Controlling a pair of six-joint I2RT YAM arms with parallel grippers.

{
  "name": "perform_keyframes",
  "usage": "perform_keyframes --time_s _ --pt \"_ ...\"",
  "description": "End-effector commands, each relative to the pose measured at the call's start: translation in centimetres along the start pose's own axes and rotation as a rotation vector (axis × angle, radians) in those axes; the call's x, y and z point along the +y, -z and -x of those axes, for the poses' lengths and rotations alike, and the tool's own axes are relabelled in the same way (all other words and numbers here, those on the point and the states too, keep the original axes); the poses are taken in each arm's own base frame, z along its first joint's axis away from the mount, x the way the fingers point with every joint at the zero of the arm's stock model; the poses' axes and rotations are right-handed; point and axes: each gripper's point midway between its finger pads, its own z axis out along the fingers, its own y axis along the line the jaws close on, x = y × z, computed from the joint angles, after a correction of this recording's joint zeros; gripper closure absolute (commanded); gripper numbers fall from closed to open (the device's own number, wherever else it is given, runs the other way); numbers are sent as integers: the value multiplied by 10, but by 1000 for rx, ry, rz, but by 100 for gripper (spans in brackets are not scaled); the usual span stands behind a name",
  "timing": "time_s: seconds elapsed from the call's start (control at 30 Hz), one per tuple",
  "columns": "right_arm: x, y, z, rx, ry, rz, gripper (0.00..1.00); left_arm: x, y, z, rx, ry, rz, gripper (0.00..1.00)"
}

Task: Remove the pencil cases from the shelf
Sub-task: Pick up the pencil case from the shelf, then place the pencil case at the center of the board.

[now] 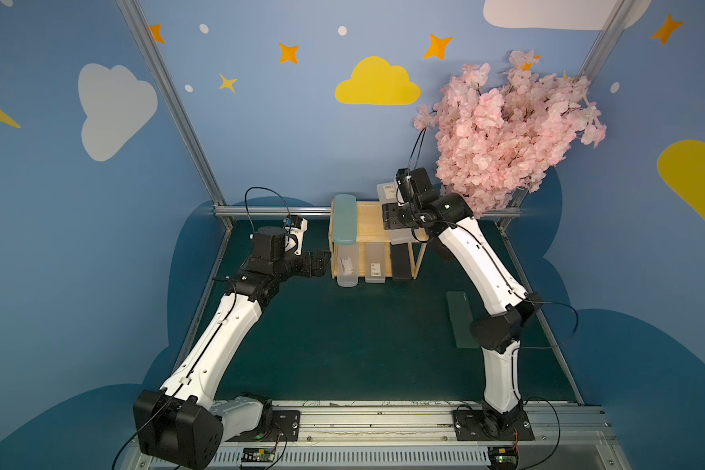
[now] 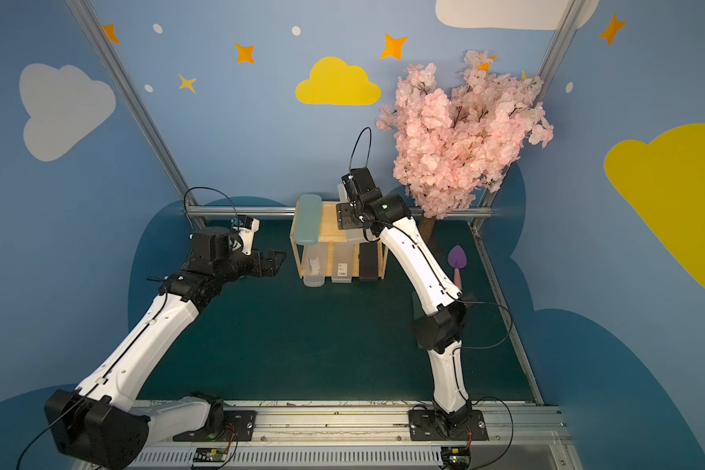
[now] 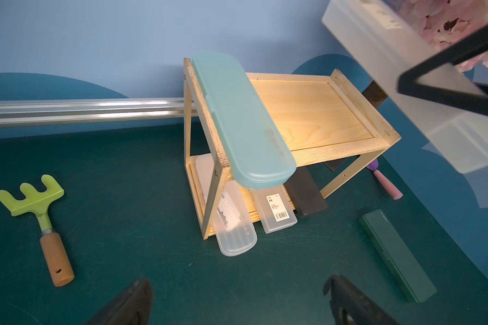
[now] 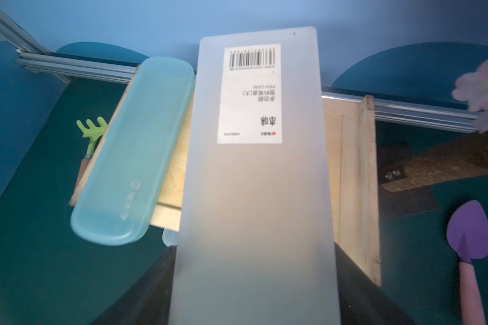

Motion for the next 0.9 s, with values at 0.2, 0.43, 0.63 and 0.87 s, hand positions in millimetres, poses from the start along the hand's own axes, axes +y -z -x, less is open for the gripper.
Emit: perform_keyframes --time_s 0.2,0.43,0.63,0.87 --pt "-29 92 -111 20 -91 -17 34 -13 17 9 -50 29 -55 0" --pt "-72 110 -229 166 -214 -105 35 -19 16 2 -34 37 -78 0" --pt "-73 78 -294 264 -295 -96 33 -25 12 -5 -23 40 -89 0" --pt "-67 34 -321 335 -330 -104 31 -25 6 -16 0 40 -81 0"
